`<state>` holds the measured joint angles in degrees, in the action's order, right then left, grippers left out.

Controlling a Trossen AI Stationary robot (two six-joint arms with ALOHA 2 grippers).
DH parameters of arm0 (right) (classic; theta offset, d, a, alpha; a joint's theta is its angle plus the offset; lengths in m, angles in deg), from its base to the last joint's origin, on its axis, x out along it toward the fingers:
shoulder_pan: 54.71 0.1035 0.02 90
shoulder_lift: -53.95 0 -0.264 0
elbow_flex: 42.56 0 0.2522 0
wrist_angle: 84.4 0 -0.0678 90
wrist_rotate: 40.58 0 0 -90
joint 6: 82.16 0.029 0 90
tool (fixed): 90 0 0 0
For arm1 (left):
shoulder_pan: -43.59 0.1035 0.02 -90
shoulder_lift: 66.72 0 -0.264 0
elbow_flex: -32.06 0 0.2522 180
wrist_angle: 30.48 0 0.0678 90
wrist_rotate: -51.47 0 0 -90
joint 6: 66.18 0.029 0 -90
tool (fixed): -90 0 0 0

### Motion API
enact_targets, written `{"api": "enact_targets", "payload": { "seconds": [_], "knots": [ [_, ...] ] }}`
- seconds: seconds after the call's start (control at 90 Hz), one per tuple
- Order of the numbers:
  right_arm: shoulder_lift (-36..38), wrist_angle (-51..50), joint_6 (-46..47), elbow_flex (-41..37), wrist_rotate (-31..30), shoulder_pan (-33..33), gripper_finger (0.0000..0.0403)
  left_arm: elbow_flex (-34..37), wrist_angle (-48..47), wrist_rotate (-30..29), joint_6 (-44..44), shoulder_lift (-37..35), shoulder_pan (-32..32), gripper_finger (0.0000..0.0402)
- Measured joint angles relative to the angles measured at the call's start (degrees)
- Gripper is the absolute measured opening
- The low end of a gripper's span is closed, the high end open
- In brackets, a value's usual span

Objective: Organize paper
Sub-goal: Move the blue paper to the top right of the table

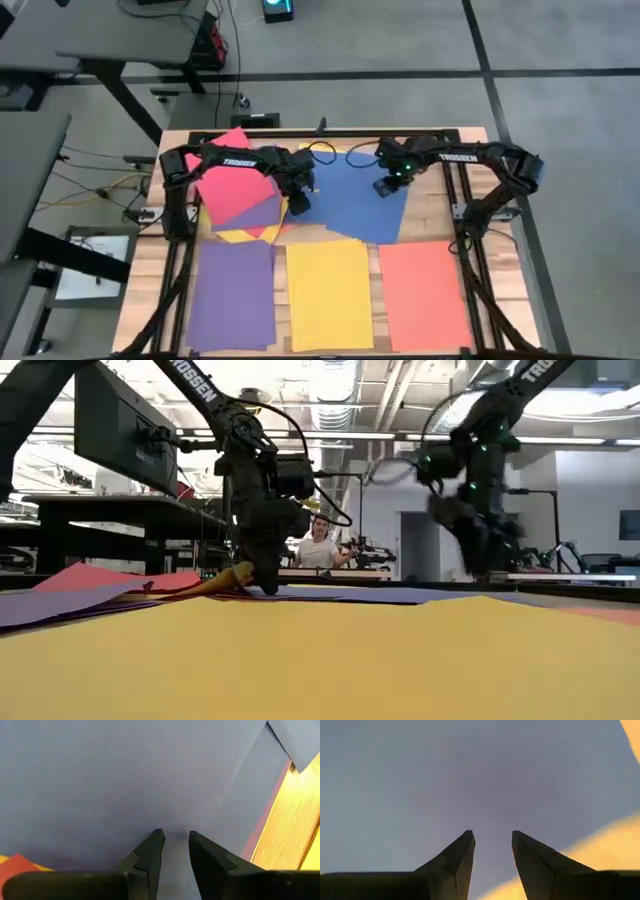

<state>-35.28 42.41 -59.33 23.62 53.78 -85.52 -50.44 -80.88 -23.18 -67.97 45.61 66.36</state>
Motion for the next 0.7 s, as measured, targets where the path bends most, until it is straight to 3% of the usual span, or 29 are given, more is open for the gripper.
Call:
{"api": "enact_targets", "payload": {
  "seconds": [0.133, 0.367, 0.7],
  "knots": [
    [-4.04, 6.86, 1.88, -0.04, 1.81, 3.75, 0.0127, -1.36, -1.3, 0.08, -0.01, 0.12, 0.0, 0.0082],
    [-10.15, 3.11, -3.07, 0.31, 0.9, 5.9, 0.0127, -3.36, -2.73, 0.2, 0.16, 0.22, 0.04, 0.0082],
    [-8.91, -6.99, -23.74, -0.03, -4.18, -3.44, 0.0127, -3.42, -4.78, 0.69, 1.92, 0.19, 0.03, 0.0082]
  ]
}}
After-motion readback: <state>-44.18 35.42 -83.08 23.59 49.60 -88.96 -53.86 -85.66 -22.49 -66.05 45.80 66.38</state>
